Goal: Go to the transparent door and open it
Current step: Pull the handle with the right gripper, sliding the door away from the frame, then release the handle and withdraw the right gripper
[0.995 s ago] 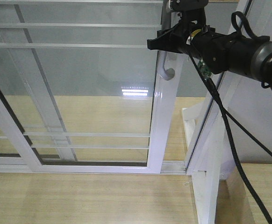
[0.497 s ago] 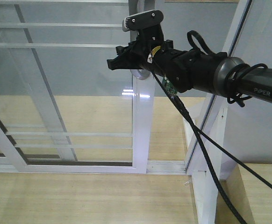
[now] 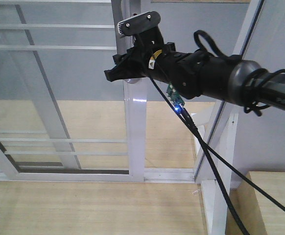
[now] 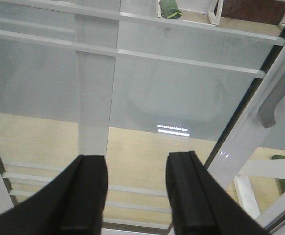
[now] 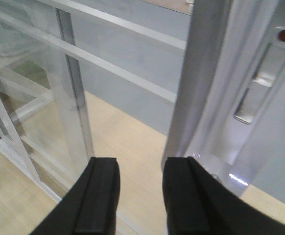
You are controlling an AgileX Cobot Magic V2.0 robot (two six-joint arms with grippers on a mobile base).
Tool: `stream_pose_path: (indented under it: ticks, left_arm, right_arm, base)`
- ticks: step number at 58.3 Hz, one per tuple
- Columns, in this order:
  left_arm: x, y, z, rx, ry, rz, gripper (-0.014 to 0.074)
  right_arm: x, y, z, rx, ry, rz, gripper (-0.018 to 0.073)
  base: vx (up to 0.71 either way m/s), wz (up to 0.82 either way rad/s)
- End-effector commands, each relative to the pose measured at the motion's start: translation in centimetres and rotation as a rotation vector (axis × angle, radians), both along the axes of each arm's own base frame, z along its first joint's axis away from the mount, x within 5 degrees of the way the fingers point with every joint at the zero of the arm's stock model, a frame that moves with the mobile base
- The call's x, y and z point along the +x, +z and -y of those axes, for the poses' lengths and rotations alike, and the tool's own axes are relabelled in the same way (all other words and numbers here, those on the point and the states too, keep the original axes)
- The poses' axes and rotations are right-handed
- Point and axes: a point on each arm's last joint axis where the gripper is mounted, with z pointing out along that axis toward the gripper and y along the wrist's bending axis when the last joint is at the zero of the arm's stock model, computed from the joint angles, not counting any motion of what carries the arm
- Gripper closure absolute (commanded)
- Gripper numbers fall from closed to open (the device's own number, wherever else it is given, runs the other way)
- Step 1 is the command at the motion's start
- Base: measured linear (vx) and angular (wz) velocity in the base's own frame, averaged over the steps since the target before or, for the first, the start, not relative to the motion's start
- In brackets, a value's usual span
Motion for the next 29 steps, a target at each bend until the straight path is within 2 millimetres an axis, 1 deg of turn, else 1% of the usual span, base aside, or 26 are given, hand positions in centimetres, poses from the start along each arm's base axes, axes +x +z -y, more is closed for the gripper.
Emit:
stream_pose_path:
  ticks: [1, 2, 5, 6, 7, 8, 9, 10, 11, 12, 13, 18, 19, 22, 24, 29]
  left_arm:
    - [0.3, 1.5, 0.0, -0.004, 0.009, 0.1, 0.0178]
    - [0.3, 1.5, 0.0, 0.0, 0.008, 0.1, 0.0178]
    - [0.3, 1.5, 0.0, 0.003, 0.008, 0.1, 0.0178]
    - [0.3, 1.5, 0.0, 0.003, 0.008, 0.1, 0.0178]
    - [0.3, 1.5, 0.0, 0.003, 0.008, 0.1, 0.0178]
    - [0.3, 1.5, 0.0, 0.003, 0.008, 0.1, 0.0178]
    - [0.3, 1.5, 0.0, 0.003, 0.008, 0.1, 0.0178]
    - [0.3, 1.5, 0.0, 0.003, 0.008, 0.1, 0.0178]
    - [0.3, 1.5, 0.0, 0.003, 0.008, 0.1, 0.0178]
    - [0.3, 1.5, 0.0, 0.003, 0.008, 0.1, 0.0178]
    - [0.3, 1.5, 0.0, 0.003, 0.008, 0.1, 0.0178]
    - [0.3, 1.5, 0.0, 0.058, -0.01, 0.101, 0.0178]
    - [0.3, 1.5, 0.0, 0.079, -0.017, 0.102, 0.0178]
    - [0.3, 1.5, 0.0, 0.119, -0.031, 0.103, 0.0178]
    - [0.3, 1.5, 0.0, 0.141, -0.04, 0.102, 0.0178]
    - [0.3, 1.5, 0.0, 0.175, -0.055, 0.094, 0.0178]
  right_arm:
    - [-0.9, 5.4, 2.8, 0.071, -0.03, 0.167, 0.0237]
    - [-1.2, 5.8, 3.4, 0.077, -0.039, 0.177, 0.0237]
    - [-1.5, 6.1, 5.5, 0.076, -0.083, 0.177, 0.0237]
    - [-1.7, 6.4, 6.4, 0.078, -0.102, 0.183, 0.0237]
    - [-1.9, 6.3, 7.1, 0.073, -0.115, 0.177, 0.0237]
    - [-2.1, 6.7, 8.0, 0.075, -0.135, 0.184, 0.0237]
    - [-2.4, 6.4, 8.7, 0.068, -0.149, 0.175, 0.0237]
    - [-2.6, 6.8, 9.7, 0.067, -0.17, 0.18, 0.0237]
    - [-2.9, 6.6, 10.4, 0.061, -0.184, 0.172, 0.0237]
    - [-3.2, 7.0, 11.3, 0.058, -0.205, 0.178, 0.0237]
    - [-3.5, 6.8, 12.0, 0.047, -0.217, 0.171, 0.0237]
    - [-5.5, 7.3, 15.7, -0.006, -0.297, 0.163, 0.0237]
    - [-6.3, 7.4, 16.5, -0.026, -0.312, 0.153, 0.0237]
    - [-7.6, 7.6, 18.1, -0.061, -0.347, 0.13, 0.0237]
    - [-8.8, 7.8, 19.2, -0.084, -0.373, 0.112, 0.0237]
    - [-11.2, 8.2, 20.9, -0.121, -0.415, 0.09, 0.0237]
  base:
    - [0.0, 0.0]
    - [0.0, 0.0]
    - [0.0, 0.0]
    - [0.0, 0.0]
    - [0.0, 0.0]
    - [0.0, 0.0]
    - [0.0, 0.0]
    - [0.0, 0.0]
    - [0.0, 0.0]
    - [0.0, 0.0]
    - [0.0, 0.0]
    - [0.0, 0.0]
    - [0.0, 0.0]
    - [0.0, 0.0]
    - [0.0, 0.0]
    - [0.0, 0.0]
